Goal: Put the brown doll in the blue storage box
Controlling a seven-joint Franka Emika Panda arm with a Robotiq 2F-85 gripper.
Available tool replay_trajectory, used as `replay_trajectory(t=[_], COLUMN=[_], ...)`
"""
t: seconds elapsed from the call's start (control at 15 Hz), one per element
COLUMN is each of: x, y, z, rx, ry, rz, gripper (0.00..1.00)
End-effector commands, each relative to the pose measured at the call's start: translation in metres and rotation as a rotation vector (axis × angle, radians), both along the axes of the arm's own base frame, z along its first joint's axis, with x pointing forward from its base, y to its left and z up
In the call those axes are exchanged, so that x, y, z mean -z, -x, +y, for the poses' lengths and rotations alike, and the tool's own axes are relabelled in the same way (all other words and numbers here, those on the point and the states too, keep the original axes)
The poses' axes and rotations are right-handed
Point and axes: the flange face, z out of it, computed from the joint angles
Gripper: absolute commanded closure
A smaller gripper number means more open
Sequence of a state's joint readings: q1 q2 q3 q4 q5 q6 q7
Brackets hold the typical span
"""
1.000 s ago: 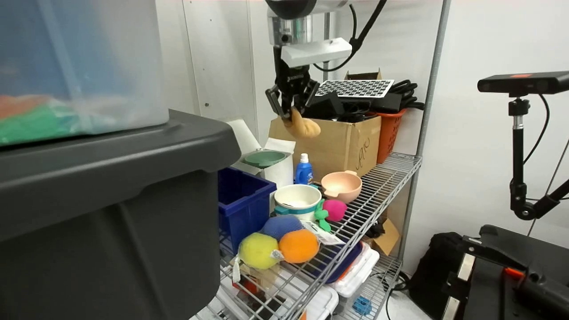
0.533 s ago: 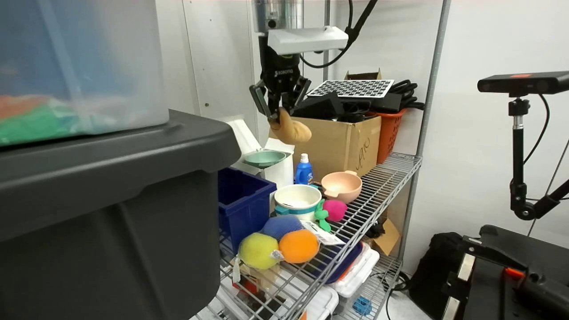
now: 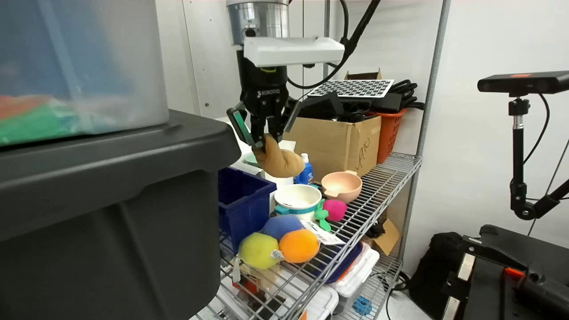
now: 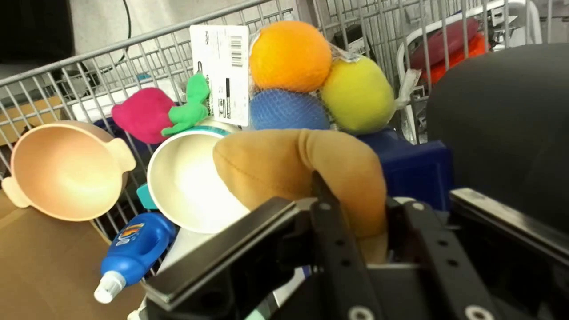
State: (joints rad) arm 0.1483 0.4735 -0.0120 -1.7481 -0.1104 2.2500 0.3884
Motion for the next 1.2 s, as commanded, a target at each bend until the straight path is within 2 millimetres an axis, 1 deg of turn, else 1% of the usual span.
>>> replay_trajectory(t=[0.0, 0.13, 0.67, 0.8, 0.93, 1.13], x=[-0.003, 0.001, 0.003, 0.003, 0.001, 0.004], y=[0.009, 0.006, -0.006, -0.014, -0.024, -0.039], z=[0.009, 0.01, 0.008, 0.006, 0.001, -0.007], rx=[0.04, 0.071, 0.176, 0.198, 0.211, 0.228], ry=[-0.022, -0.015, -0.024, -0.025, -0.026, -0.021], rz=[0.006, -0.011, -0.015, -0.023, -0.031, -0.037], gripper=[0.97, 0.97, 0.97, 0.97, 0.97, 0.97])
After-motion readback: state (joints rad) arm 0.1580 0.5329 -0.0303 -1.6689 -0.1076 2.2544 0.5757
